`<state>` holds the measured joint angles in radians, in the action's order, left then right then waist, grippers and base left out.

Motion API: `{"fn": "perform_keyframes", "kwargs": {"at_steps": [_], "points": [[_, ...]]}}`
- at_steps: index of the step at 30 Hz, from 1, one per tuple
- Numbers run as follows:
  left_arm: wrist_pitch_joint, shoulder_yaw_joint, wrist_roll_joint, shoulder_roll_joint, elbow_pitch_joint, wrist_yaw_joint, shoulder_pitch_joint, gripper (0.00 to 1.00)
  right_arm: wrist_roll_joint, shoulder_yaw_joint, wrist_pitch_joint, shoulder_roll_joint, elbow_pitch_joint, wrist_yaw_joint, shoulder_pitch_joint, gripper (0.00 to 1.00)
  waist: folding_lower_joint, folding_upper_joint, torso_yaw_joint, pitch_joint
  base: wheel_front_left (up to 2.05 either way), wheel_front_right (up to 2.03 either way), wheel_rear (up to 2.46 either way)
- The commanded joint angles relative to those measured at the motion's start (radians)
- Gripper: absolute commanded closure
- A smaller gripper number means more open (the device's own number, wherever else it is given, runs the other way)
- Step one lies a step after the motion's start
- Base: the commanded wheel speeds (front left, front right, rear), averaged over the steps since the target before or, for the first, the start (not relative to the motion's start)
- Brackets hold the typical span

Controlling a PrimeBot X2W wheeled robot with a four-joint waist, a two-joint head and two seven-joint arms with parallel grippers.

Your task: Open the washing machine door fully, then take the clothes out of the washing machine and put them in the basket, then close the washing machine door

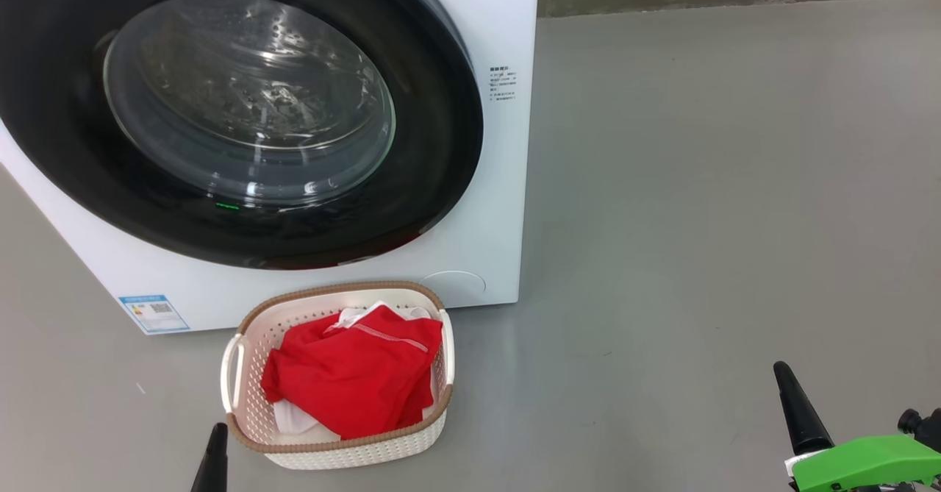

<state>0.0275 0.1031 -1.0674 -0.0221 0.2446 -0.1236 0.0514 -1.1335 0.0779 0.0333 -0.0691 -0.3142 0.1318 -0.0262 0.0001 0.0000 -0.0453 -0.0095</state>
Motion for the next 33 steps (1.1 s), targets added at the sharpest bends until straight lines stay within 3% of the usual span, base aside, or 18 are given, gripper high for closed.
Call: {"fn": "perform_keyframes", "kwargs": {"at_steps": [1, 33], "points": [[-0.009, 0.017, -0.039, -0.019, -0.019, -0.005, -0.05, 1.0, -0.036, -0.006, -0.009, -0.01, 0.031, -0.001, 0.051, 1.0, -0.0001, 0.0, 0.002, 0.001, 0.0, 0.0, 0.0], [-0.097, 0.013, -0.376, -0.025, -0.006, -0.006, -0.124, 1.0, -0.331, 0.021, -0.1, 0.008, 0.057, -0.001, 0.107, 1.0, -0.0001, 0.0, 0.031, 0.009, 0.0, 0.0, 0.0]]}}
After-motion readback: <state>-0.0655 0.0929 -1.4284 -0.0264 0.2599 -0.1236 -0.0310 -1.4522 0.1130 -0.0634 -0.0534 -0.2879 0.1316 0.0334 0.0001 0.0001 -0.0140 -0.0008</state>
